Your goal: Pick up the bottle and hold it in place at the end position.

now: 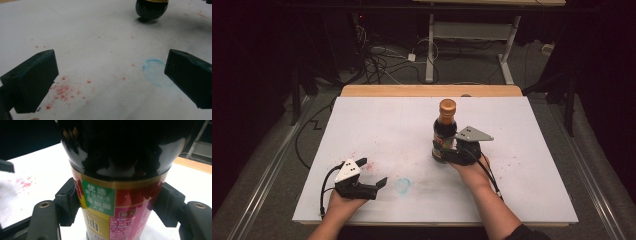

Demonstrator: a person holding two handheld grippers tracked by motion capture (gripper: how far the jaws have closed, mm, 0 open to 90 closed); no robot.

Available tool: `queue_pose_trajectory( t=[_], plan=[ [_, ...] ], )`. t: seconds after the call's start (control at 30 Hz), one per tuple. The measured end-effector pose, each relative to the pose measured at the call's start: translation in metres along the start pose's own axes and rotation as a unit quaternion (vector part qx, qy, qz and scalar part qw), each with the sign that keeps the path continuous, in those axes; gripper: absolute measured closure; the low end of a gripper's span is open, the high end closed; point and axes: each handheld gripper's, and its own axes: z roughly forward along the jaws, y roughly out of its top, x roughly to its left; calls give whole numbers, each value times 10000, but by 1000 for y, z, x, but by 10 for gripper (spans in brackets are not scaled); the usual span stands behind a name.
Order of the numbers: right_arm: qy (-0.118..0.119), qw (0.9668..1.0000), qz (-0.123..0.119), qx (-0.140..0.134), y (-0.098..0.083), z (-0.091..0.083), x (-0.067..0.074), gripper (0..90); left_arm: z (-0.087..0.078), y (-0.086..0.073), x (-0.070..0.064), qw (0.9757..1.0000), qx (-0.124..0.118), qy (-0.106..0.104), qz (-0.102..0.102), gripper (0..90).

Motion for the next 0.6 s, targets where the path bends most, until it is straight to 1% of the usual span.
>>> queue_pose_trajectory(
  t=[0.03,0.07,0.1,0.2,0.23,0.27,0.4,0.43,0.47,0.57,0.6],
  plan=[
    [-27,10000,14,21,2,4,0,322,0,0,0,10000,-8,-4,-13,0],
    [-27,10000,14,21,2,4,0,322,0,0,0,10000,-8,-7,-17,0],
    [-51,10000,-3,18,4,11,-2,321,0,0,0,10000,-6,-11,-16,0],
    [-84,10000,4,42,8,20,-4,321,0,0,0,10000,-8,-11,-29,0],
    [-84,10000,4,42,8,20,-4,321,0,0,0,10000,-8,-11,-29,0],
    [-109,9999,-30,31,11,26,-5,321,0,0,0,10000,-12,-13,-36,0],
    [-160,9999,-51,9,17,35,-9,321,0,0,0,10000,-6,-19,-41,0],
    [-160,9999,-51,9,17,35,-9,321,0,0,0,10000,-6,-19,-41,0],
    [-164,9999,-16,16,18,37,-9,321,0,0,0,10000,-3,-19,-39,0],
    [-220,9998,-27,-1,22,46,-12,320,0,0,0,10000,-5,-23,-39,0],
    [-226,9997,-4,3,22,48,-13,320,2,0,-2,9996,-168,59,-239,0]
  ],
)
